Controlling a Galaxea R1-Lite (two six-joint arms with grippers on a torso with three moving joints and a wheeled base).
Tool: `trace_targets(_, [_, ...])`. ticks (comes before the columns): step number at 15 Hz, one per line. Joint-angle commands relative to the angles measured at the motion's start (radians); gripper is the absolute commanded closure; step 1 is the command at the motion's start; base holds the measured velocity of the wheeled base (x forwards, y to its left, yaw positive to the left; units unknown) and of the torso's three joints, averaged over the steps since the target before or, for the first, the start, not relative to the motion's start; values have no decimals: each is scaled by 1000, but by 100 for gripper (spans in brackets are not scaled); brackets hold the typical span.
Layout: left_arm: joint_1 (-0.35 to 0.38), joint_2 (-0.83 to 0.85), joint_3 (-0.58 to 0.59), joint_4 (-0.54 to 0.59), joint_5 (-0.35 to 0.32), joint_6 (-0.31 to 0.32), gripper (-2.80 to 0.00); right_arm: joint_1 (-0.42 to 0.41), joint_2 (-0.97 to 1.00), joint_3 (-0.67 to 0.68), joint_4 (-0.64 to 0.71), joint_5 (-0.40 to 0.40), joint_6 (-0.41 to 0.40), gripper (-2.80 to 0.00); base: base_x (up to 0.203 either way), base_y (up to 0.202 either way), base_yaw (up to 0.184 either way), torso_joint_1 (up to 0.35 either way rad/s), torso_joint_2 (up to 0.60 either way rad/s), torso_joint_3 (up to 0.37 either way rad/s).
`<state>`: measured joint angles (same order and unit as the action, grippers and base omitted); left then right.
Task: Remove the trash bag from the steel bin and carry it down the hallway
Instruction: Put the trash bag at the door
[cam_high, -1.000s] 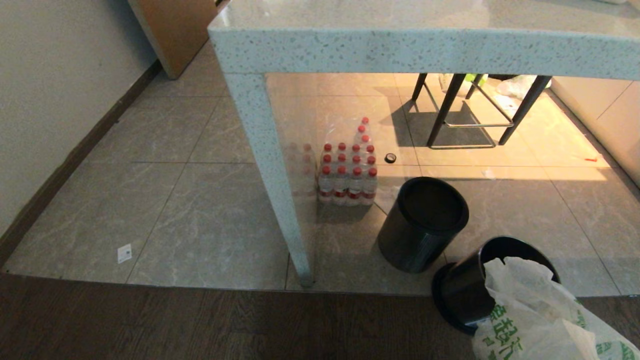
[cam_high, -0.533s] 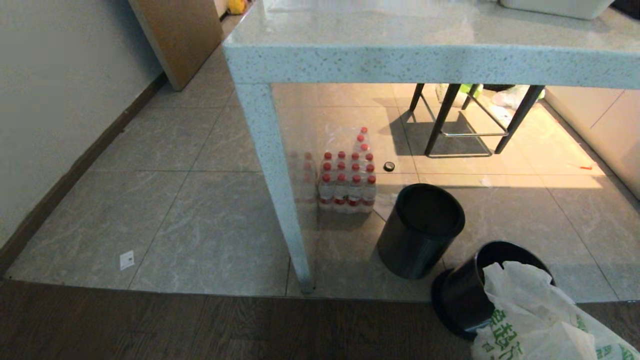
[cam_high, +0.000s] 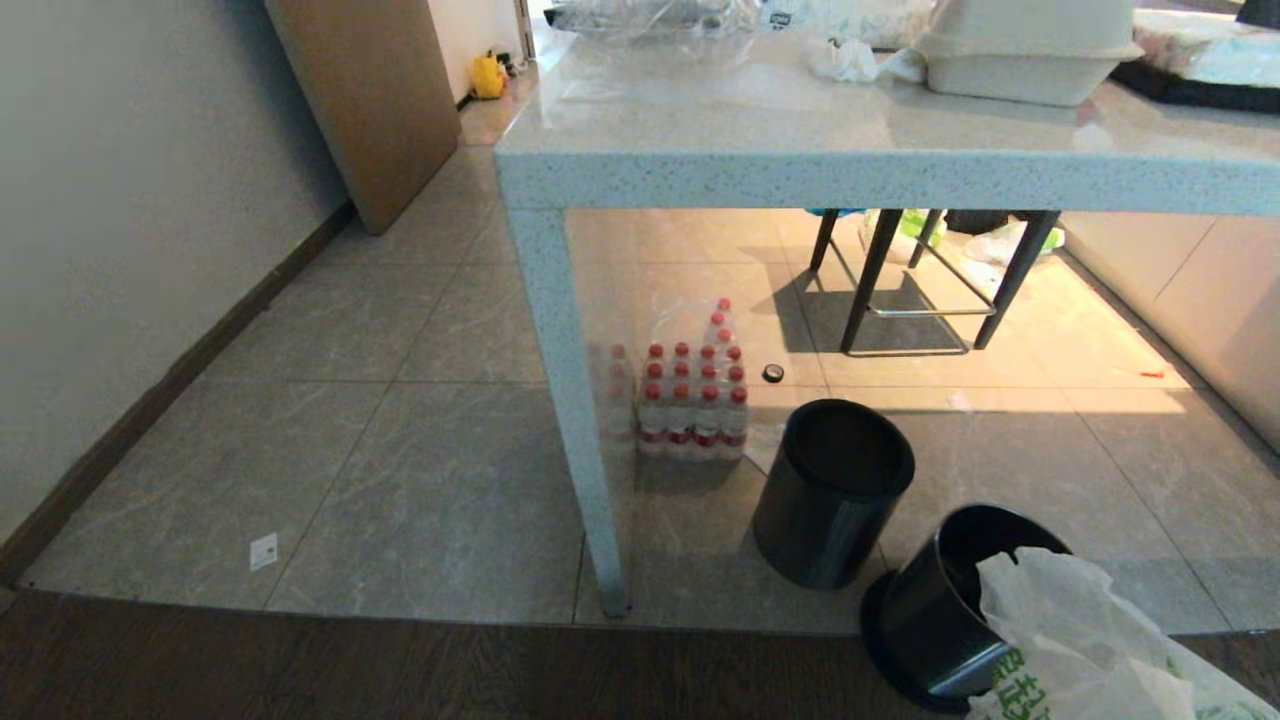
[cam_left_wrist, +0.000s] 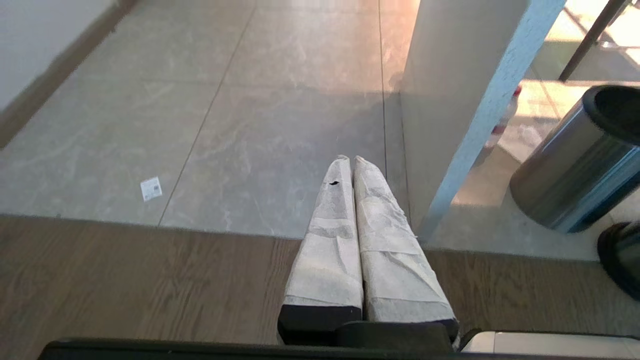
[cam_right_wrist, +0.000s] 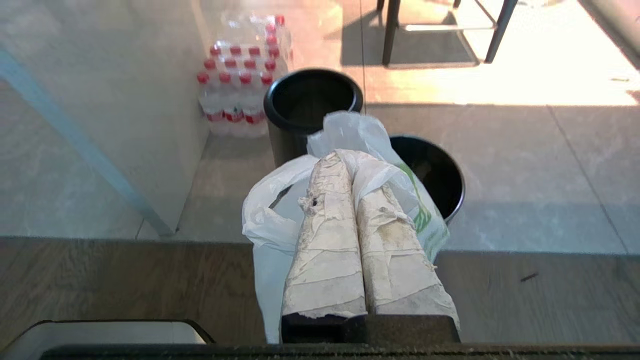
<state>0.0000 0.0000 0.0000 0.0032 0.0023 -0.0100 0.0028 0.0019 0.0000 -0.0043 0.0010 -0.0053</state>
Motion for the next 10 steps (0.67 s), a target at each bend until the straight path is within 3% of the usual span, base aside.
trace_targets(1, [0,0,2,0,2,-1,0,0,0,0,0,1,-1,0,0,0,0,2,2,204])
trace_targets(10, [0,0,2,0,1,-1,0,0,0,0,0,1,-1,0,0,0,0,4,2,204])
